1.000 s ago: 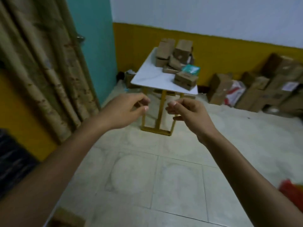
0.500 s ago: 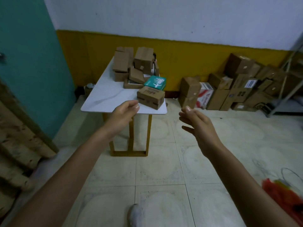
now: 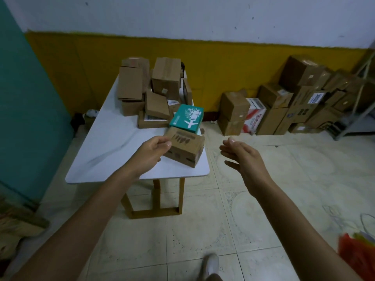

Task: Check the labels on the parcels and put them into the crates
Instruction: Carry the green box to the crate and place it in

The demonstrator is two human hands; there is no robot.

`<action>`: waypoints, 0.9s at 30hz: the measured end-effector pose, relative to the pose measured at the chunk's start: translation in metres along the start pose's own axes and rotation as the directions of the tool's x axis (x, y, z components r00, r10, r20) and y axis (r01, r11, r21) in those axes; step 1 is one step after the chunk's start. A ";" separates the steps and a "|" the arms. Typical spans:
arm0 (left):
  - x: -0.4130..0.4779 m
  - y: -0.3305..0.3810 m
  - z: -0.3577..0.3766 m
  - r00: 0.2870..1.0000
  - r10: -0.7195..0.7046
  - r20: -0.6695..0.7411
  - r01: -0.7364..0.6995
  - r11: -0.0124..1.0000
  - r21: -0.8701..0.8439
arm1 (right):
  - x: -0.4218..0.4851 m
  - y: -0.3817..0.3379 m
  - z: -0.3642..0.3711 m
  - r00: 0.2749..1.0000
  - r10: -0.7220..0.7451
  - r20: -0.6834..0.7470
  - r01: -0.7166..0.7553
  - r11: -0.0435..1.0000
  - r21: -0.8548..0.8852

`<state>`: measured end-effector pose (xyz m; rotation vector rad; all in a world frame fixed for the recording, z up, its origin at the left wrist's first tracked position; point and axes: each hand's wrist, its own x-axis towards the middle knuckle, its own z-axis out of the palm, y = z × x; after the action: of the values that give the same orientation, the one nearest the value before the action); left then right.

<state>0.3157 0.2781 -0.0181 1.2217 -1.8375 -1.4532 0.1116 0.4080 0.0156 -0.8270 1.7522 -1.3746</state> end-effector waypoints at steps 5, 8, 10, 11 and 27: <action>0.076 -0.001 0.003 0.997 -0.071 -0.017 0.071 0.997 0.006 | 0.090 0.004 -0.003 0.999 0.043 0.023 -0.043 0.999 -0.024; 0.131 0.001 0.009 0.993 -0.108 -0.039 0.108 0.994 0.009 | 0.156 0.011 -0.004 0.995 0.085 0.046 -0.084 0.996 -0.034; 0.166 0.002 0.017 0.984 -0.161 -0.082 0.162 0.987 0.007 | 0.202 0.019 -0.004 0.990 0.119 0.070 -0.117 0.993 -0.034; 0.183 0.001 0.020 0.976 -0.190 -0.107 0.192 0.981 0.012 | 0.223 0.023 -0.002 0.987 0.137 0.085 -0.133 0.990 -0.041; 0.353 -0.068 0.030 0.881 -0.381 -0.281 0.427 0.896 0.125 | 0.410 0.106 0.063 0.873 0.457 0.168 -0.438 0.888 -0.142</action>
<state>0.1462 -0.0157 -0.1421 1.8832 -1.6324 -1.2725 -0.0480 0.0542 -0.1643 -0.5364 1.7278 -0.8716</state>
